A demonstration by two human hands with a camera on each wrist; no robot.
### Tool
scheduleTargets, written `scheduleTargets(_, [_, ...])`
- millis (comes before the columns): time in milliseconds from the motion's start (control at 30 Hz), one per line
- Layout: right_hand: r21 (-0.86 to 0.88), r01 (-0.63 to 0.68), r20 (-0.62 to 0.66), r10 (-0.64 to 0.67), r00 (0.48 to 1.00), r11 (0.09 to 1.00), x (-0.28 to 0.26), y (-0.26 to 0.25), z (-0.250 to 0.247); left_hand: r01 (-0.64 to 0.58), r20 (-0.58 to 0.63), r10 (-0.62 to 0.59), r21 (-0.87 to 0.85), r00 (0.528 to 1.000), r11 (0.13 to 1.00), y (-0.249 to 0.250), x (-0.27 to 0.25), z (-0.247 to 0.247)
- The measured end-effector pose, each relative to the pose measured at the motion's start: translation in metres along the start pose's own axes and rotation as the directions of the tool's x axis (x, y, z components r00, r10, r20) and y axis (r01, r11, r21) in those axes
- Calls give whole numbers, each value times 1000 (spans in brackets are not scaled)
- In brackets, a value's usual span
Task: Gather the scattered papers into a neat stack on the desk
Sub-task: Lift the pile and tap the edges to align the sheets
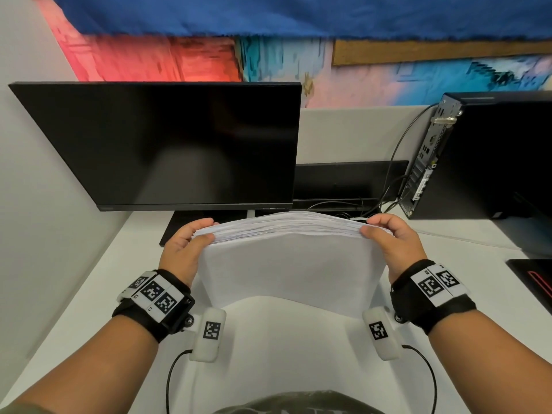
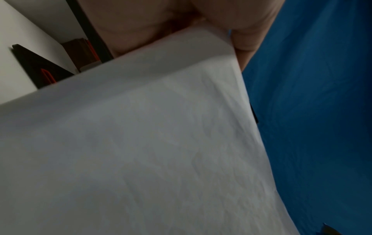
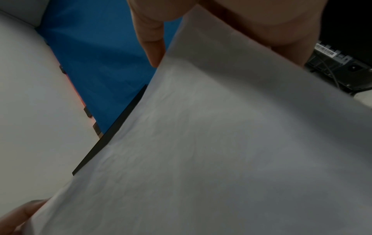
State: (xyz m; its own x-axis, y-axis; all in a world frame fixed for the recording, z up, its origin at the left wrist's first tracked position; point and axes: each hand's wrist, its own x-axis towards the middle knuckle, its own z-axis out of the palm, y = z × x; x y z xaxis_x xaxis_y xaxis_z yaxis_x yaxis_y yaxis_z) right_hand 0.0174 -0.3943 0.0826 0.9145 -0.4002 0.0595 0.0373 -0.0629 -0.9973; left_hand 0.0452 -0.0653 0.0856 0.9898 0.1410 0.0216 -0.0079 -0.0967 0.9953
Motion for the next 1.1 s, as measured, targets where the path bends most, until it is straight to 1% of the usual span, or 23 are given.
scheduleTargets(167, [-61, 17, 13, -17, 1000, 998, 1, 0, -1, -7, 6, 6, 16, 1000, 1000, 3, -1, 0])
scheduleTargets(367, [-92, 35, -13, -36, 999, 995, 2, -1, -3, -11, -4, 11, 10, 1000, 1000, 7, -3, 2])
scheduleTargets(467, [-62, 36, -35, -38, 999, 997, 2, -1, -5, -9, -10, 9, 4, 1000, 1000, 8, -1, 4])
scheduleTargets(533, [-17, 34, -25, -35, 999, 999, -1, -2, -6, -23, -13, 23, 35, 1000, 999, 8, -1, 4])
scheduleTargets(567, [10, 30, -9, -30, 1000, 1000, -2, -2, -7, -25, 0, 25, 66, 1000, 998, 8, -2, 3])
scheduleTargets(633, [57, 20, 34, -22, 999, 998, -3, 1, -10, -37, 70, 28, 132, 997, 991, 5, -2, 0])
scheduleTargets(700, [88, 16, 101, -25, 995, 996, -3, 6, -14, -24, 139, 5, 133, 990, 991, -1, -2, -1])
scheduleTargets(733, [102, 9, 150, -25, 988, 995, -3, 9, -16, 1, 152, -19, 121, 988, 993, -4, -2, 0])
scheduleTargets(800, [118, -26, 248, -4, 969, 993, -2, 16, -21, 49, 124, -66, 136, 990, 990, -11, -1, -1])
scheduleTargets(900, [85, -138, 326, 103, 940, 987, 0, 25, -24, 108, 56, -120, 178, 991, 978, -21, -2, -3])
scheduleTargets(933, [51, -162, 322, 137, 937, 985, -1, 28, -23, 126, 64, -139, 178, 988, 976, -23, -2, -4])
scheduleTargets(1000, [-17, -188, 257, 186, 948, 982, -7, 33, -18, 136, 90, -151, 158, 984, 978, -26, -5, -1])
scheduleTargets(1033, [-25, -202, 208, 203, 957, 979, -11, 33, -13, 121, 89, -136, 157, 987, 980, -26, -7, 2])
scheduleTargets(1100, [4, -213, 85, 212, 974, 977, -19, 34, -1, 38, 71, -54, 208, 996, 977, -23, -10, 13])
